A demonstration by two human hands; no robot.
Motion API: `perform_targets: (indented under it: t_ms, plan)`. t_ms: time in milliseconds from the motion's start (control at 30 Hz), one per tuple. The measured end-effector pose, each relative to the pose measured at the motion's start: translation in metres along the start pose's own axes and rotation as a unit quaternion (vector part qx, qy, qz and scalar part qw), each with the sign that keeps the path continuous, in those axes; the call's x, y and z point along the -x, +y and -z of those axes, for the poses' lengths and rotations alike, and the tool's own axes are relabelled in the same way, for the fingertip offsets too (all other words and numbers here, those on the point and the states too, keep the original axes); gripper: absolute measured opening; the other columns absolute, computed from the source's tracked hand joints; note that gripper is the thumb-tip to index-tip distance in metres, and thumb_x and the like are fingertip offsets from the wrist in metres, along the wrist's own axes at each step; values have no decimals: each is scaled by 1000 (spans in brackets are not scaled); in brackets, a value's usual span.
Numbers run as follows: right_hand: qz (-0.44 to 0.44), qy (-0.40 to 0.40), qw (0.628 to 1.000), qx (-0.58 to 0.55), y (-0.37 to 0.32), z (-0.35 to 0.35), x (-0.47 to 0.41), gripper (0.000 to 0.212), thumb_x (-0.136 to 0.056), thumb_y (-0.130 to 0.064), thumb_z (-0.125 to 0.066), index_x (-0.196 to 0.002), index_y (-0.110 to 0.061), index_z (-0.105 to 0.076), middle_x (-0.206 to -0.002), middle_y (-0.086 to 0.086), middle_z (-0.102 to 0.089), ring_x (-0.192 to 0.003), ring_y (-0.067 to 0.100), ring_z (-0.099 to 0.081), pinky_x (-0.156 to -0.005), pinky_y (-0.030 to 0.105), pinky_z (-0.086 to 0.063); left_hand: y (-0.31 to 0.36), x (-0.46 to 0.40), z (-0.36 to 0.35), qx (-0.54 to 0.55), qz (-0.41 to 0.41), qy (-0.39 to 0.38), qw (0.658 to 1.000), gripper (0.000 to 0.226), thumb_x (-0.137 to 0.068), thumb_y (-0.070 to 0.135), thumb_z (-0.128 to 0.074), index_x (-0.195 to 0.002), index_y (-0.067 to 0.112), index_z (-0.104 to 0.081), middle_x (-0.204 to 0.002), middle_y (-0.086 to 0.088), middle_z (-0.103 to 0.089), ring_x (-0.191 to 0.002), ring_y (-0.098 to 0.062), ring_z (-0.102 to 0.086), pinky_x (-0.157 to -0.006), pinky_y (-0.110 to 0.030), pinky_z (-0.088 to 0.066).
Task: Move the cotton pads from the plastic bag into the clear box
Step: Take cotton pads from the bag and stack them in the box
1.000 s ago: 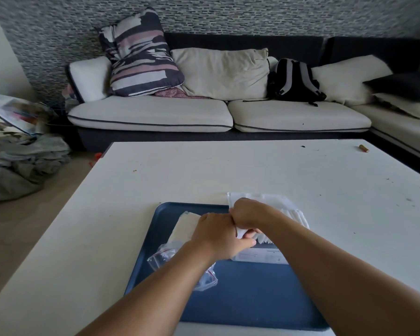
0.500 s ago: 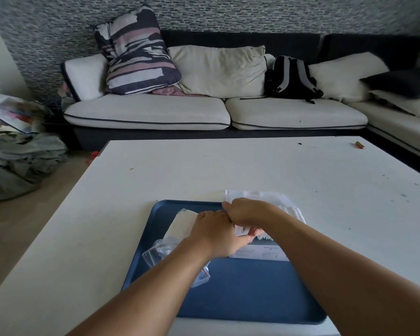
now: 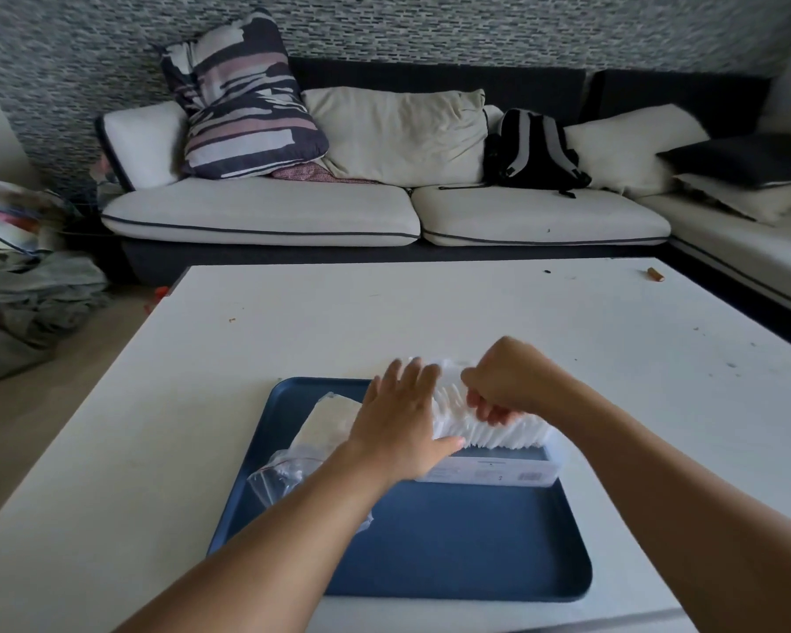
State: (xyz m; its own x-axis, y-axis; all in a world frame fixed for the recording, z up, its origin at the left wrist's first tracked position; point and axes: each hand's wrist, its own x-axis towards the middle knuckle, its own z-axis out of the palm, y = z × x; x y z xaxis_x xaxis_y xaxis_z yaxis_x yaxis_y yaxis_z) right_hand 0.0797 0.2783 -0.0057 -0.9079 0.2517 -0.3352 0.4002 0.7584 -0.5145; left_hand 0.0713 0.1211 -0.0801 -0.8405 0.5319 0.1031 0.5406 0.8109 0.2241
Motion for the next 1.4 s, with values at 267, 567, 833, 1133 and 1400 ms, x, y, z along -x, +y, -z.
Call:
perform_targets:
  t_ms: [267,567,833,1133,1400]
  plan:
    - [34,-175,970,168,33,-17,-2,30,-97,-28,-54,-113,-8,-68,-116,7,-66,-86,20,-55,-72,25,-45,2,-11,1,-17,20,-158,987,71,-105,30,-31,-159,14,13,-166,2,22,-154,-12,15,-125,-33,-1]
    - [96,-228,961,121,39,-14,-4,30,-97,-29,-54,-121,-24,-72,-130,-7,-65,-120,17,-58,-109,34,-44,-7,-23,3,8,41,-75,996,39,-83,-3,-63,-117,11,-51,-124,-6,-46,-107,-28,-52,-82,-39,-48]
    - [124,-187,973,62,27,-32,-12,32,-100,-16,-47,-117,-3,-71,-121,11,-70,-114,25,-66,-104,37,-50,2,-22,8,21,72,-184,980,75,-95,20,-49,-157,9,-9,-159,-8,-17,-144,-32,-19,-111,-38,-31]
    - [282,-193,939,45,-35,-37,51,19,-91,-17,-61,-96,-12,-79,-89,3,-79,-85,17,-75,-83,30,-61,-67,19,73,125,187,-58,973,69,-90,47,-56,-151,21,-37,-158,-5,-35,-140,-28,-37,-112,-44,-37]
    - [289,-314,877,222,-56,-84,93,24,-103,-12,-43,-119,-2,-56,-105,16,-76,-77,22,-74,-72,29,-56,-106,76,58,240,268,-178,916,94,-75,77,-59,-140,11,-45,-125,-7,-65,-103,-21,-69,-85,-35,-58]
